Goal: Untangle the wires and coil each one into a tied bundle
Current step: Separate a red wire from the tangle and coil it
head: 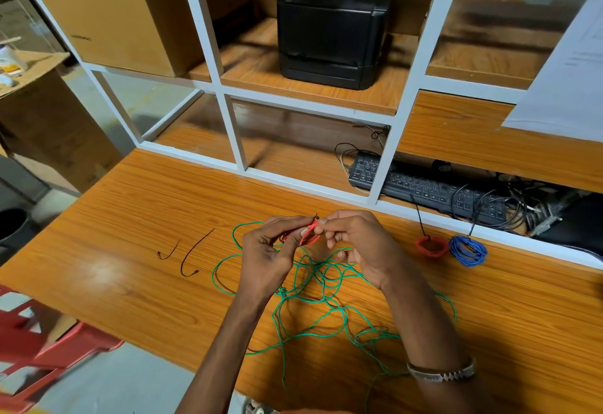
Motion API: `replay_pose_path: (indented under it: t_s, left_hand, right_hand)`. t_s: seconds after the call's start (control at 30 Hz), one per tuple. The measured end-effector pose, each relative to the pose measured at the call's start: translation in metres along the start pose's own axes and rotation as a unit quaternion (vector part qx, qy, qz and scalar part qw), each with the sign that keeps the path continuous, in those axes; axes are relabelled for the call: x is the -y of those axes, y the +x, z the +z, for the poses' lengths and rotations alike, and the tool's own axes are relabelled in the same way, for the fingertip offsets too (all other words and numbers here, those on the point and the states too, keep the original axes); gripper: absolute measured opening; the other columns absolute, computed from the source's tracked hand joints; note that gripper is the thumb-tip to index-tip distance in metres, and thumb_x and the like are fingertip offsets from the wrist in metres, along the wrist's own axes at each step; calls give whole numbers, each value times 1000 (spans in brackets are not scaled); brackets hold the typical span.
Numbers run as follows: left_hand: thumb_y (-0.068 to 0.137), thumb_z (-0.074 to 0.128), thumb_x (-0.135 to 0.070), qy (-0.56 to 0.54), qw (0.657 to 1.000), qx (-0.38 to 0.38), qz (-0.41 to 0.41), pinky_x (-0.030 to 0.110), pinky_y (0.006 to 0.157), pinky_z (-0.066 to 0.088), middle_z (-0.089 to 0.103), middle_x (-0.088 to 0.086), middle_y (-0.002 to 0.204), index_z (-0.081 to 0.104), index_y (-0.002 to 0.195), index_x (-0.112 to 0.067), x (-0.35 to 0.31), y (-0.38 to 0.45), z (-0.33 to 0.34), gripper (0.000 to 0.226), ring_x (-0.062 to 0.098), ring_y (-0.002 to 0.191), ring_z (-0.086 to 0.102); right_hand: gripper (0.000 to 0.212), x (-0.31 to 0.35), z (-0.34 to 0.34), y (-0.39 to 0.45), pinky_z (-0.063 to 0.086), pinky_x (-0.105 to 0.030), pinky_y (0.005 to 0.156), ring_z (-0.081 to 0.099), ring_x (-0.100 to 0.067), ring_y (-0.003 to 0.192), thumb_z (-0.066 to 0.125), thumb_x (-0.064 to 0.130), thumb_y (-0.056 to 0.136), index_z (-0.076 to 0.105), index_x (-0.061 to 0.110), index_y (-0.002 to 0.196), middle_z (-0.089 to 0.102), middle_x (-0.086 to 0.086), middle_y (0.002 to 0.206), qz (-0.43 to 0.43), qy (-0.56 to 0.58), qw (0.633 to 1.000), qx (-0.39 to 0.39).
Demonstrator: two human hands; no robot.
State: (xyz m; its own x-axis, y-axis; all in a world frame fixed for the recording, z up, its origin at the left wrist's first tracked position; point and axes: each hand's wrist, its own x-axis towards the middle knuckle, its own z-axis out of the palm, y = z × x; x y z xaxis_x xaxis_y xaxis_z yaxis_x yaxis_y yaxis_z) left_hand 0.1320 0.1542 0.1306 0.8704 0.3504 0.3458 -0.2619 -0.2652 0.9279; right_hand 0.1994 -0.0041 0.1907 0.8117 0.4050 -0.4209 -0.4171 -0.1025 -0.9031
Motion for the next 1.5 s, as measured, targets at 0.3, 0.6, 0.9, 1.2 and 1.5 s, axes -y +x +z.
replay_pose_path:
  t_s: [0.3, 0.6, 0.9, 1.2, 1.5]
  left_hand:
    - [91, 77, -3, -31, 999, 15, -16, 31, 92, 56, 79, 2, 107, 81, 112, -9, -5, 6, -2, 22, 22, 107, 73]
    - [92, 75, -1, -36, 999, 18, -17, 35, 92, 57, 79, 3, 107, 81, 111, -8, -2, 5, 2, 21, 24, 107, 72]
    - [93, 74, -3, -26, 999, 21, -13, 34, 93, 55, 78, -2, 108, 81, 112, -10, 0, 5, 3, 21, 21, 107, 72]
    - [94, 73, -1, -19, 1000, 21, -13, 38, 95, 57, 79, -1, 109, 81, 113, -10, -2, 6, 1, 22, 21, 108, 72]
    - [95, 70, 1, -16, 1000, 26, -9, 28, 92, 54, 78, 2, 108, 81, 113, -9, 1, 2, 5, 23, 19, 106, 72]
  right_hand:
    - [16, 4, -3, -5, 51, -25, 60, 60, -13, 76, 64, 14, 96, 74, 9, 86, 61, -8, 81, -27, 55, 996, 66]
    - [14, 3, -5, -5, 57, -30, 66, 61, -17, 91, 66, 16, 96, 76, 9, 89, 63, -9, 88, -30, 38, 997, 64]
    - [17, 3, -5, -6, 58, -33, 72, 63, -18, 94, 65, 14, 96, 78, 12, 85, 65, -13, 93, -30, 13, 998, 57]
    - [15, 4, -5, -6, 57, -30, 68, 61, -18, 92, 66, 17, 96, 78, 11, 89, 62, -11, 91, -26, 36, 997, 68]
    - [14, 4, -3, -2, 58, -31, 65, 60, -14, 79, 70, 12, 92, 77, 0, 90, 58, -12, 81, 1, 2, 1000, 11]
